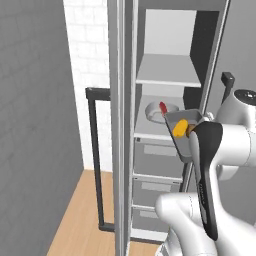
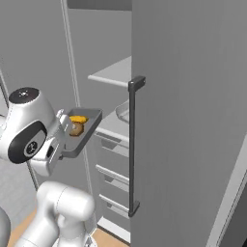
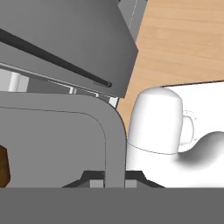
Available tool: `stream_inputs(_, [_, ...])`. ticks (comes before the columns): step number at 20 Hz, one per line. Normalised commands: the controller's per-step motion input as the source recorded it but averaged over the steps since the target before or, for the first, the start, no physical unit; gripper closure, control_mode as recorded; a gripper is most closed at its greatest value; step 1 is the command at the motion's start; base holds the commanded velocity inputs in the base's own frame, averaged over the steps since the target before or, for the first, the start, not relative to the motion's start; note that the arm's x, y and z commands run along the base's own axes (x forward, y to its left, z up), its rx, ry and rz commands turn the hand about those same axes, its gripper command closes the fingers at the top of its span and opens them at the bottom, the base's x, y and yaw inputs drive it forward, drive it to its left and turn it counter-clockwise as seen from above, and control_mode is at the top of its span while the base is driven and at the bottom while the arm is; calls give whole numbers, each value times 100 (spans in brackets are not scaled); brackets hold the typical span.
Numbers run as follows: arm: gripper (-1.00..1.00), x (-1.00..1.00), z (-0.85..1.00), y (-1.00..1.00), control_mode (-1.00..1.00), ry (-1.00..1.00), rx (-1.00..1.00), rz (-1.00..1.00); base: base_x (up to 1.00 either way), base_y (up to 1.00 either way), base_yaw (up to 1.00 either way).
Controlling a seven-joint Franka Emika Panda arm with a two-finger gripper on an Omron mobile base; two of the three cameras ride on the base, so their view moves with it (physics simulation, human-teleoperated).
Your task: Take the meat container that has the steak and place it on the second highest rack of the freezer. Then take the vegetable container that has the mushroom and corn and place it on the highest rack of the freezer.
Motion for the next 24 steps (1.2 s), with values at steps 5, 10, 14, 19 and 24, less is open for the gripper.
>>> stream_inputs(5, [100,0,0,0,100,0,0,0,79,-1,0])
stream_inputs(10, [100,0,0,0,100,0,0,0,77,-1,0])
stream_inputs(14, [100,0,0,0,100,0,0,0,43,-27,8])
stream_inputs(19, [100,0,0,0,100,0,0,0,-27,-13,4])
stream_inputs(24, [100,0,0,0,100,0,0,0,-27,-29,0])
